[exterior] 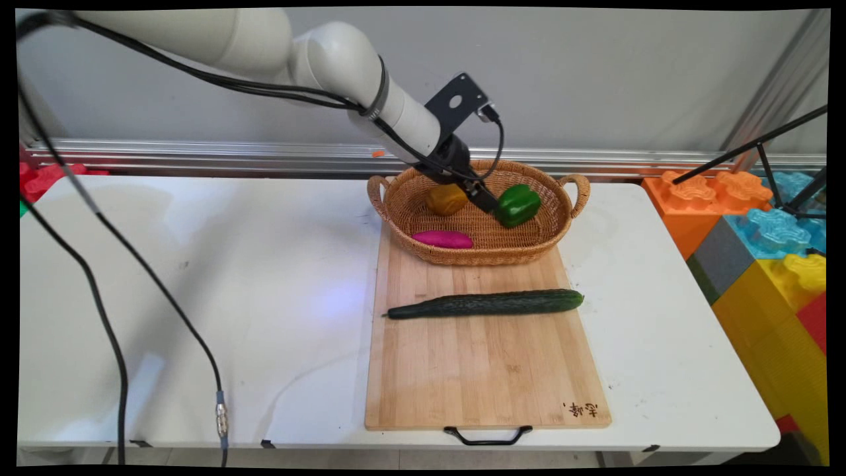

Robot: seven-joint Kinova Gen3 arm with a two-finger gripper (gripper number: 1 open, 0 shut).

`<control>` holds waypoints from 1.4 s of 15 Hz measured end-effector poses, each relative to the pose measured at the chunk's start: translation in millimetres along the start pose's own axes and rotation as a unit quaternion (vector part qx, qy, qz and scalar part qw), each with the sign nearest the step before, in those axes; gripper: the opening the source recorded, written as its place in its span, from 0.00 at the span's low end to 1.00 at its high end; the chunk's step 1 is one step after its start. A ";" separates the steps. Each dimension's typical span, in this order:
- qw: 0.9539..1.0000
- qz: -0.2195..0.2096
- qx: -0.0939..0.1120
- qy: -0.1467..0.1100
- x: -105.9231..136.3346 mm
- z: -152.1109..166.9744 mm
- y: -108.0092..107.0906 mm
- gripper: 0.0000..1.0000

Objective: Pick up the cucumber from the cutting board

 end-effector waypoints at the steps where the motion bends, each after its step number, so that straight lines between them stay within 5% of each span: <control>1: 1.000 0.009 -0.008 0.002 3.2 -7.6 8.1 1.00; 11: 0.991 0.087 -0.102 -0.025 -1.6 -52.6 82.3 1.00; 16: 0.984 0.126 -0.115 -0.041 -24.7 -34.4 107.4 1.00; 21: 0.983 0.146 -0.102 -0.045 -42.2 -10.7 120.9 1.00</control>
